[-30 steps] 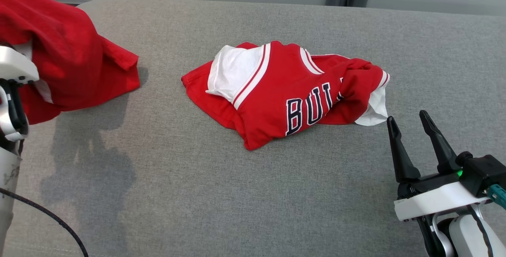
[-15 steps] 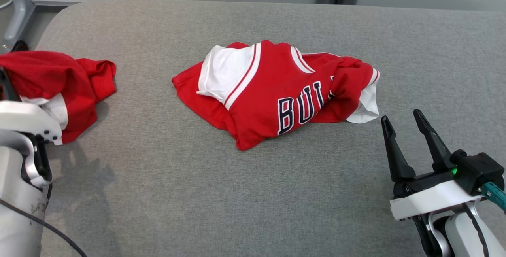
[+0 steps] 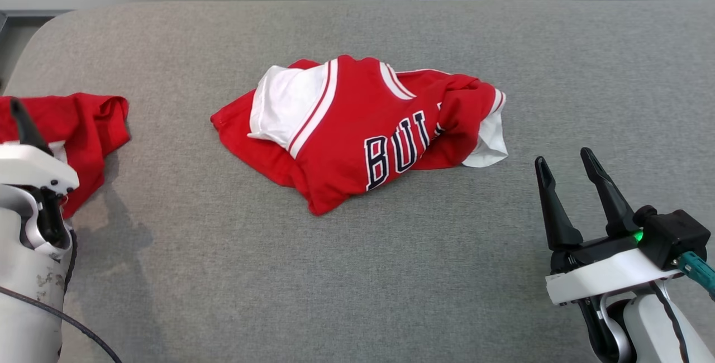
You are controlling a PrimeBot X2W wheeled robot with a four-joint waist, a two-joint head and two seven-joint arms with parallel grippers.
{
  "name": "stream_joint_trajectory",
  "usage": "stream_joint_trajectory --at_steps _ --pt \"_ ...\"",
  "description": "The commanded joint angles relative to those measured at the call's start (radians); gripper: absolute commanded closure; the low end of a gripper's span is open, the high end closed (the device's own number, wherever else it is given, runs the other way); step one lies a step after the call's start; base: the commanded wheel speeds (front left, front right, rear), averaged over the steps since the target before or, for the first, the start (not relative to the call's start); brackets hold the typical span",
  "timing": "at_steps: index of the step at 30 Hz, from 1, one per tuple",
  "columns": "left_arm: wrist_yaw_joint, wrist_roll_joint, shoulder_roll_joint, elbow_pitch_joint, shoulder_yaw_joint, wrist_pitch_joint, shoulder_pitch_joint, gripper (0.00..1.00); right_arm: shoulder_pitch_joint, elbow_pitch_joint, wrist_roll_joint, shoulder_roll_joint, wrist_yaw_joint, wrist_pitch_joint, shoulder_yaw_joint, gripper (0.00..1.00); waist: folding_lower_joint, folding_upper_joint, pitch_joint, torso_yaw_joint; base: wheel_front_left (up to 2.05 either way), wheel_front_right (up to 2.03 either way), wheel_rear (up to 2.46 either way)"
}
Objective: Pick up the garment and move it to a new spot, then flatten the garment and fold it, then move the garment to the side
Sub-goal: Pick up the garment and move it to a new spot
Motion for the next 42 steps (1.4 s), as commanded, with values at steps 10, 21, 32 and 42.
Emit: stream_joint_trajectory --at_steps 10,21,32,42 --pt "0.013 0.116 -0.033 -0.280 0.085 -0.004 0.156 0.00 0.012 -0.004 0.010 0.023 0.002 0.002 0.002 0.00 0.0000 0.0000 -0.068 -0.064 0.00 0.00 0.00" --pt "-0.010 0.213 -0.117 -0.592 0.061 -0.004 0.376 0.00 0.036 0.006 0.007 0.029 0.002 0.002 -0.002 0.00 0.0000 0.0000 -0.122 -0.118 0.00 0.00 0.00" --pt "-0.050 0.341 -0.210 -0.728 0.045 -0.004 0.524 0.00 0.059 0.019 -0.008 0.040 0.002 0.002 -0.006 0.00 0.0000 0.0000 -0.169 -0.157 0.00 0.00 0.00" --pt "-0.076 0.427 -0.264 -0.712 0.048 -0.004 0.625 0.00 0.119 0.032 -0.019 0.057 0.002 0.002 -0.021 0.00 0.0000 0.0000 -0.221 -0.176 0.00 0.00 0.00"
